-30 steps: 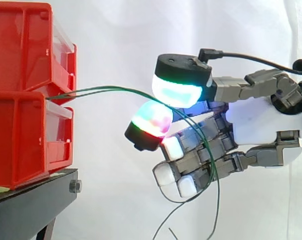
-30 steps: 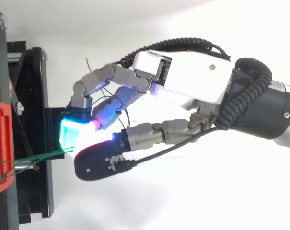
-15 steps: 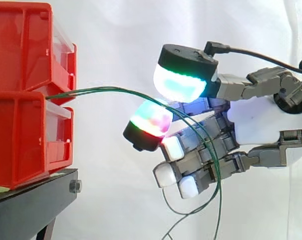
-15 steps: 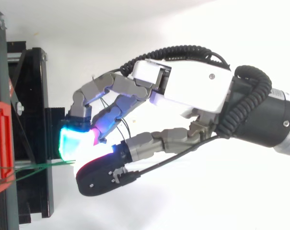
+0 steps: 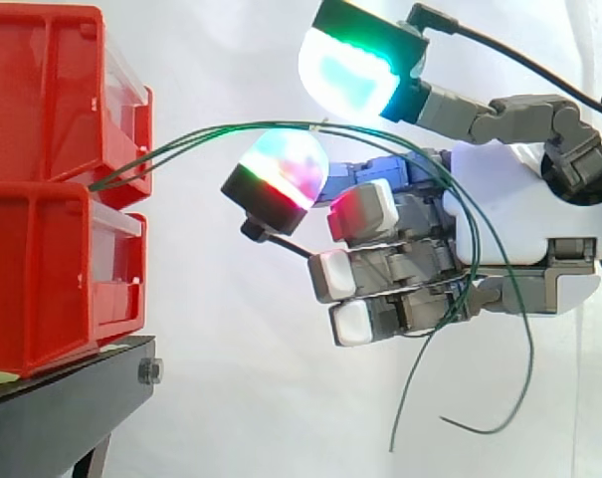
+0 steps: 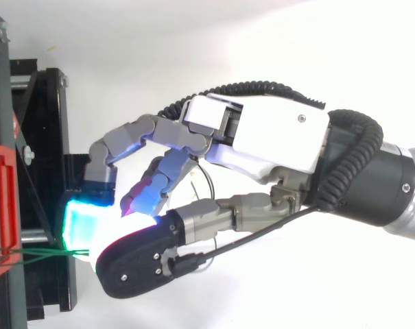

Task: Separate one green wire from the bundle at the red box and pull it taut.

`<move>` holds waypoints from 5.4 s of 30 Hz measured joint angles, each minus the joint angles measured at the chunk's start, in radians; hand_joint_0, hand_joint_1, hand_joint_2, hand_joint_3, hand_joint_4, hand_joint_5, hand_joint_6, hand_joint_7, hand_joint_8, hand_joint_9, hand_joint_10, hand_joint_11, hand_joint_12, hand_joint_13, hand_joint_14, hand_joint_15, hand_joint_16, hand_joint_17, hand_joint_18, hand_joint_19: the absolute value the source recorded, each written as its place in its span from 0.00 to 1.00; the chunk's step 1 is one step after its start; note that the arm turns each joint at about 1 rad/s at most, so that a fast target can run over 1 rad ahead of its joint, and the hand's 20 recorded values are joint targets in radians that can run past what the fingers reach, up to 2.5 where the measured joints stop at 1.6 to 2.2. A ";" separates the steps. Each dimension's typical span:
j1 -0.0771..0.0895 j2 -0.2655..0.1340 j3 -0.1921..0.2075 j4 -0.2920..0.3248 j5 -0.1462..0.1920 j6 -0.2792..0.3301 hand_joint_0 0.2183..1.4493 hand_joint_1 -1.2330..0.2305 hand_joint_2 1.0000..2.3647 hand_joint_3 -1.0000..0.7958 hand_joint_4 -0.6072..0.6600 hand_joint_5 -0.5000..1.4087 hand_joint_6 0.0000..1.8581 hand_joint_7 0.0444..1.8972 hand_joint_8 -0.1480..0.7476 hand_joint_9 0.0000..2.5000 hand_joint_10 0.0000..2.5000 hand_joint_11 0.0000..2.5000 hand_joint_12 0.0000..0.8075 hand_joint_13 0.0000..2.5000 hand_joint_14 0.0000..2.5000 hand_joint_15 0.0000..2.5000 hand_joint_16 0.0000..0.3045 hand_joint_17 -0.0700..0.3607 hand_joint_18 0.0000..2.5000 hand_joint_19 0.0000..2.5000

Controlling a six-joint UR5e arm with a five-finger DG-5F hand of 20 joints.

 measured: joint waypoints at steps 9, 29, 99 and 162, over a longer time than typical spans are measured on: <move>0.001 -0.002 -0.008 0.027 0.003 0.002 0.26 0.40 0.00 0.28 0.58 0.17 0.47 0.45 0.46 0.49 0.01 0.52 0.42 0.43 0.01 0.40 0.18 0.46 0.29 0.28; 0.008 -0.015 -0.096 0.159 0.016 -0.048 0.23 0.44 0.00 0.28 0.59 0.17 0.46 0.42 0.47 0.55 0.00 0.61 0.38 0.61 0.00 0.53 0.19 0.47 0.32 0.28; -0.001 -0.025 0.047 -0.126 -0.095 -0.041 0.22 0.50 0.00 0.28 0.54 0.17 0.48 0.43 0.46 0.55 0.25 0.59 0.43 0.57 0.01 0.50 0.19 0.47 0.33 0.29; -0.057 -0.017 0.046 -0.183 -0.154 -0.077 0.33 0.37 0.01 0.33 0.56 0.17 0.49 0.45 0.43 0.55 0.12 0.65 0.38 0.53 0.01 0.48 0.17 0.44 0.30 0.29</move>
